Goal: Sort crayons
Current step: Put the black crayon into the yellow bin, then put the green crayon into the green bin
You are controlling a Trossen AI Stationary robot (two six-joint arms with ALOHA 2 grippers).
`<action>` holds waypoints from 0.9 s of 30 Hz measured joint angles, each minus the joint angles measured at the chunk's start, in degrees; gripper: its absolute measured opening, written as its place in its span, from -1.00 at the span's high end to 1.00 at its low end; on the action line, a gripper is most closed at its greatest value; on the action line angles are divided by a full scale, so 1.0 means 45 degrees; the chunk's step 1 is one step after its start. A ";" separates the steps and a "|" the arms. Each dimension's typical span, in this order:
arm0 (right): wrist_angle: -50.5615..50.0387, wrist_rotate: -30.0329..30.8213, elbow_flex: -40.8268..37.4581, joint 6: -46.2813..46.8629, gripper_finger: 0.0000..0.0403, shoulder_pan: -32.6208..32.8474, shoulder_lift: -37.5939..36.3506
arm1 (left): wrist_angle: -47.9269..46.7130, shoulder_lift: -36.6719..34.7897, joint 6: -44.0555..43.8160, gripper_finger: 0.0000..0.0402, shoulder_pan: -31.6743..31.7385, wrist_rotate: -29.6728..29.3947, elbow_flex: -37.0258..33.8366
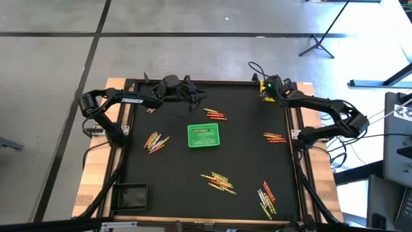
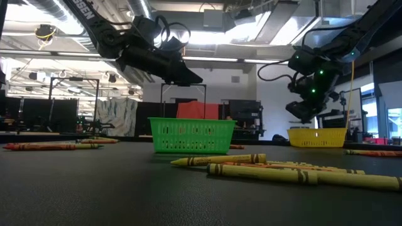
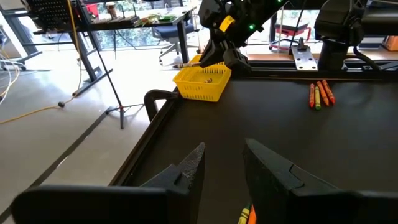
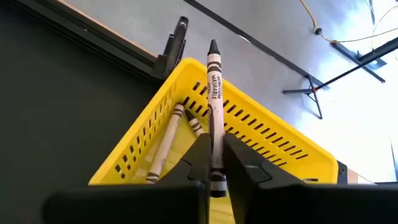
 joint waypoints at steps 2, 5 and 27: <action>0.0052 0.0000 0.0000 -0.0122 0.71 0.0000 0.0000 | 0.0000 0.0000 -0.0004 0.53 0.0000 0.0004 0.0000; 0.0253 -0.0312 0.0000 -0.0362 0.54 0.0010 0.0000 | 0.0000 0.0000 0.0005 0.53 0.0000 0.0005 -0.0003; 0.5618 -0.9639 0.0102 -0.2118 0.23 0.2239 0.2047 | -0.0101 0.0000 -0.0082 0.53 -0.0066 0.0005 -0.0015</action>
